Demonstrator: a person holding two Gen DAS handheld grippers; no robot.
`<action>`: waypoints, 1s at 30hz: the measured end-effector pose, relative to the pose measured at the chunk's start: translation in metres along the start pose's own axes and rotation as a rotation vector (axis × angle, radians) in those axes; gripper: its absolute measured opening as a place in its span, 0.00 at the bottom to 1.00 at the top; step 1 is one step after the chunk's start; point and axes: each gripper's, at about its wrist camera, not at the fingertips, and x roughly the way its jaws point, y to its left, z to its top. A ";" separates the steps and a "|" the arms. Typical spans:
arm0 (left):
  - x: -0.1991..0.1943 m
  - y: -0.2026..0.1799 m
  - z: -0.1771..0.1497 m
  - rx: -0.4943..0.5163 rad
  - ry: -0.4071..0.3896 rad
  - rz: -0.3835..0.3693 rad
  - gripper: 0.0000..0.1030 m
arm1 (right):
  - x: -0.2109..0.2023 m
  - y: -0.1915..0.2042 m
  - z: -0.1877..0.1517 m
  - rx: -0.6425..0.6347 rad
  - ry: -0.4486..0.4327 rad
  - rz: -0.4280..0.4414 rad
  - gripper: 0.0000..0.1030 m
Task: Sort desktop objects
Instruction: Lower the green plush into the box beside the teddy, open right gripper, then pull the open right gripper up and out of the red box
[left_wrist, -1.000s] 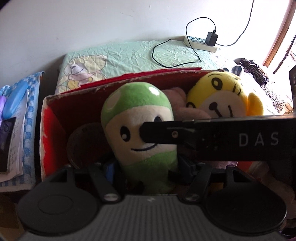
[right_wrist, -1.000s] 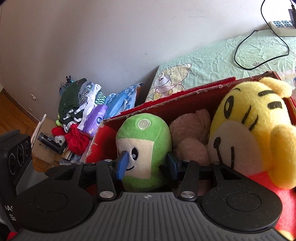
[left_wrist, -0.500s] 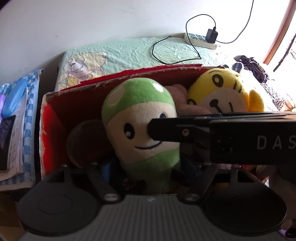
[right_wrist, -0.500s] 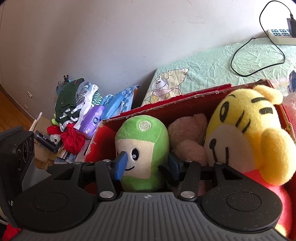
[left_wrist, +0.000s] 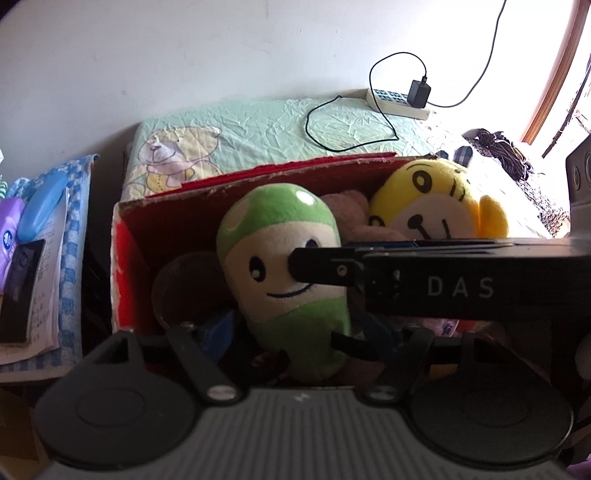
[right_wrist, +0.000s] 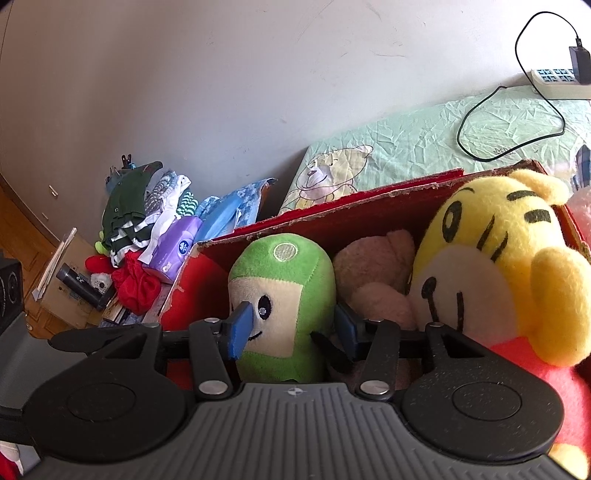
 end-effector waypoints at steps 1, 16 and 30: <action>0.002 0.000 0.000 -0.001 0.003 -0.006 0.73 | -0.001 0.000 0.000 0.005 -0.001 0.000 0.49; 0.014 0.001 -0.002 0.008 0.027 0.023 0.72 | -0.017 -0.003 0.000 0.042 -0.060 0.069 0.25; 0.009 0.000 -0.004 -0.011 0.019 0.019 0.72 | -0.005 -0.015 -0.008 0.070 -0.007 0.031 0.16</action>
